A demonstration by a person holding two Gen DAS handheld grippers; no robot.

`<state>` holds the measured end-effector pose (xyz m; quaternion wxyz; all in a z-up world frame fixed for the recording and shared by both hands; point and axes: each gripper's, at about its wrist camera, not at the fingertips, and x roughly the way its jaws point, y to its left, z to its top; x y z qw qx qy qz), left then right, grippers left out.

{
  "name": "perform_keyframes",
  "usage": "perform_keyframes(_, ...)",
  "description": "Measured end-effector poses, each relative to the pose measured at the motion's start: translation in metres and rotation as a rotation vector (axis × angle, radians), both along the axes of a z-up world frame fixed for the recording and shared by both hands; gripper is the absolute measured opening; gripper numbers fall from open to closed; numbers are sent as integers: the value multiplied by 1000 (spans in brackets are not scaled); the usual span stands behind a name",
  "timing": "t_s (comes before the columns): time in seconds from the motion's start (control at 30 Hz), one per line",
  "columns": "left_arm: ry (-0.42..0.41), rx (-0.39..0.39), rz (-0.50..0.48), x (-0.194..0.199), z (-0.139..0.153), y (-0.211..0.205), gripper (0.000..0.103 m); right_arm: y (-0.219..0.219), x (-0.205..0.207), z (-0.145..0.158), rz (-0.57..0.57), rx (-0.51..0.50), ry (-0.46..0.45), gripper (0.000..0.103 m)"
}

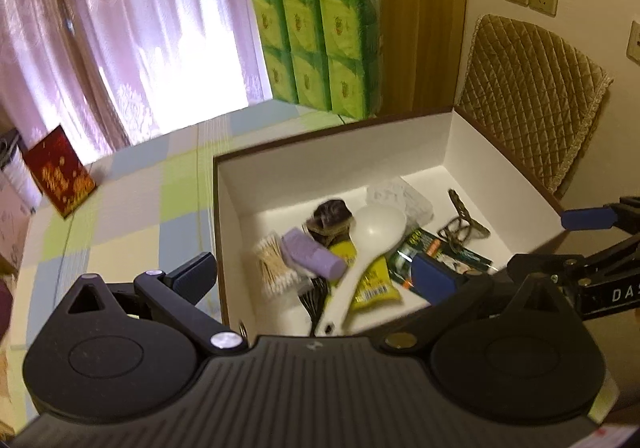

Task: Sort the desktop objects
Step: 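Withdraw both tools up and away from the box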

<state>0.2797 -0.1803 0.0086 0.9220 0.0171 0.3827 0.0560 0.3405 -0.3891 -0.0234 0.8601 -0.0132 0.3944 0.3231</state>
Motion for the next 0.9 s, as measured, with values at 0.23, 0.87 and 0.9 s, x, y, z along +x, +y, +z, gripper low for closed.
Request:
perform_keyframes(0.23,24,-13,15,-26,-1,-10,102,-4,-19,-1,0,-23,-7,101)
perform_keyframes(0.87,93,-57,66,-63,-14,-20,102,-4,-43,-7,27,-73,-20,101)
perform_keyframes(0.9,98,-56,67,-64,-15,-20,102,-3,-45,-9,29,-79,-20,101)
